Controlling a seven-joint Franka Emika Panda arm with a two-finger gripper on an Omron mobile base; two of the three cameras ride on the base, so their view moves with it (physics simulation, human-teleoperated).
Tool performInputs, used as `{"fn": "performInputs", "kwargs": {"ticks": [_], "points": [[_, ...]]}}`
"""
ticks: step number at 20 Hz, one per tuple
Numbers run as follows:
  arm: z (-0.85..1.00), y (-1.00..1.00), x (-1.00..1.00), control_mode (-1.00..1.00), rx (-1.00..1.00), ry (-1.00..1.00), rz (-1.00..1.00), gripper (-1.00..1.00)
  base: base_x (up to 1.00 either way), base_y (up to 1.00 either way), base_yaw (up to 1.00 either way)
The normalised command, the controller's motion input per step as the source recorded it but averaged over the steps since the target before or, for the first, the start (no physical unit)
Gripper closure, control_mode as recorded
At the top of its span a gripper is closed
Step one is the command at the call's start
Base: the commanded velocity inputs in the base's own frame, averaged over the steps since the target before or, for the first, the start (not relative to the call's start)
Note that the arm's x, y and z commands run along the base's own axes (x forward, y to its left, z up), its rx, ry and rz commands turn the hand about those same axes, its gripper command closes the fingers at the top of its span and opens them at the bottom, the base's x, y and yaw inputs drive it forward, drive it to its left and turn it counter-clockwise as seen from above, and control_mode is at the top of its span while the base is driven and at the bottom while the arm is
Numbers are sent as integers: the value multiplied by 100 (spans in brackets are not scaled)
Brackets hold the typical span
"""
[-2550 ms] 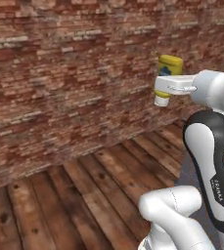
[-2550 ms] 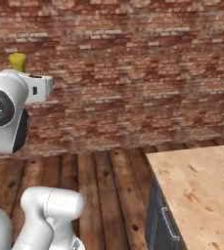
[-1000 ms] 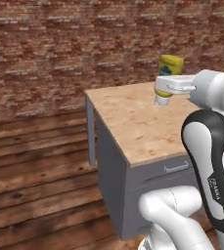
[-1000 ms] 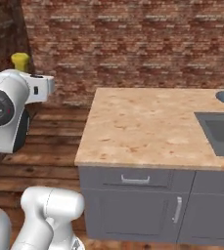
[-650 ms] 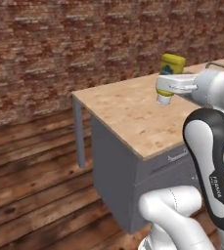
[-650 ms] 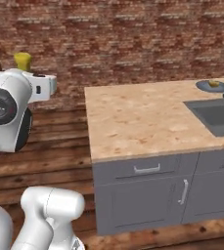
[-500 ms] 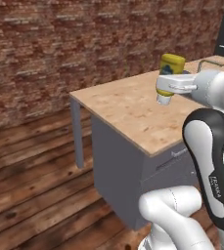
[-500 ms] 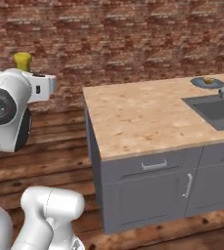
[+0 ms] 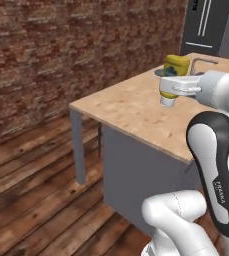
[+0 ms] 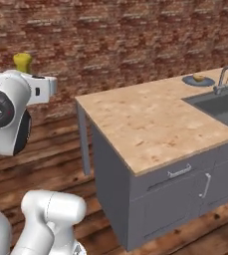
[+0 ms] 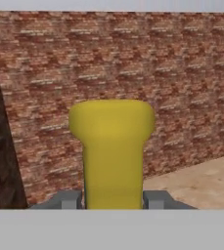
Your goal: Move the hot dog bun to the plate on the dining table and place the condiment next to that plate. Then navigate to the fridge and take the sausage and place it on the plate as well.
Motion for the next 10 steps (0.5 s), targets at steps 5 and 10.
{"fn": "performInputs", "kwargs": {"ticks": [5, 10], "points": [[0, 0, 0, 100, 0, 0, 0, 100, 65, 100, -36], [0, 0, 0, 100, 0, 0, 0, 100, 66, 100, -36]]}}
